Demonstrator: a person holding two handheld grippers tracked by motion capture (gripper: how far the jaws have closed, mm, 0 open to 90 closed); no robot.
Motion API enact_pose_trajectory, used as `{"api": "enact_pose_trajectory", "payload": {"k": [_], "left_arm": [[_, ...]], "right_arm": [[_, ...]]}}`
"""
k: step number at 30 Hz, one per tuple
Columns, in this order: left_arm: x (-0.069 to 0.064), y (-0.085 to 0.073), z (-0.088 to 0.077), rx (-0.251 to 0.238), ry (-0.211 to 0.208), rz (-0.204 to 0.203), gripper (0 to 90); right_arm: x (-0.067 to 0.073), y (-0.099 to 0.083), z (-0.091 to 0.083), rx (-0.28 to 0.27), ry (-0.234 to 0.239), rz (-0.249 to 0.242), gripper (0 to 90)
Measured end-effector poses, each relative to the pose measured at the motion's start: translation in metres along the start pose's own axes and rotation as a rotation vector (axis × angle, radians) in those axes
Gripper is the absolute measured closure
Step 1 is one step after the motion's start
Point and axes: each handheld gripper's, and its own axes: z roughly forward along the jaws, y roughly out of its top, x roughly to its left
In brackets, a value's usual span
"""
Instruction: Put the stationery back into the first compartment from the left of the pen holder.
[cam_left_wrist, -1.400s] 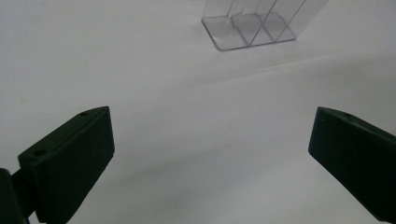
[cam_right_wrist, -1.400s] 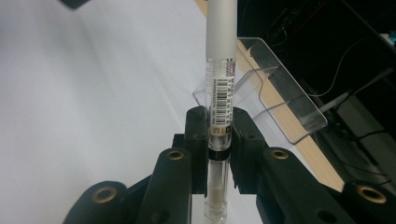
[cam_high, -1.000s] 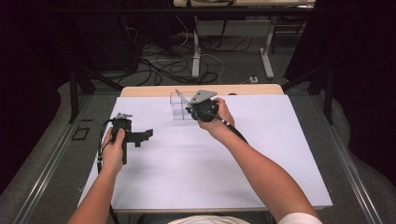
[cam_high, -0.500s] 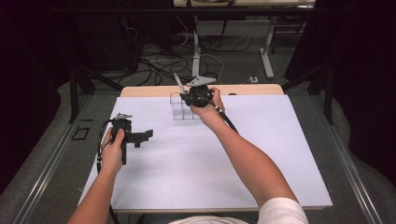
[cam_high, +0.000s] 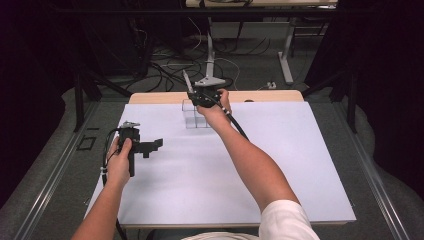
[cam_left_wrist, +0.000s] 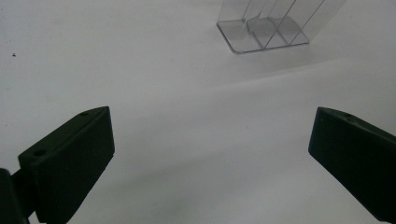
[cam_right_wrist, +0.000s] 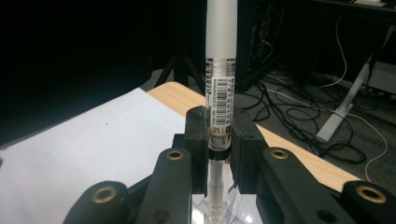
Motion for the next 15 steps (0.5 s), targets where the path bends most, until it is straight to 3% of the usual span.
{"api": "enact_pose_trajectory", "payload": {"k": [15], "left_arm": [[0.003,-0.001,-0.002,0.000,-0.001,-0.010,0.2]], "right_arm": [[-0.001,-0.002,0.023,-0.027,-0.026,0.030,79.4]]}}
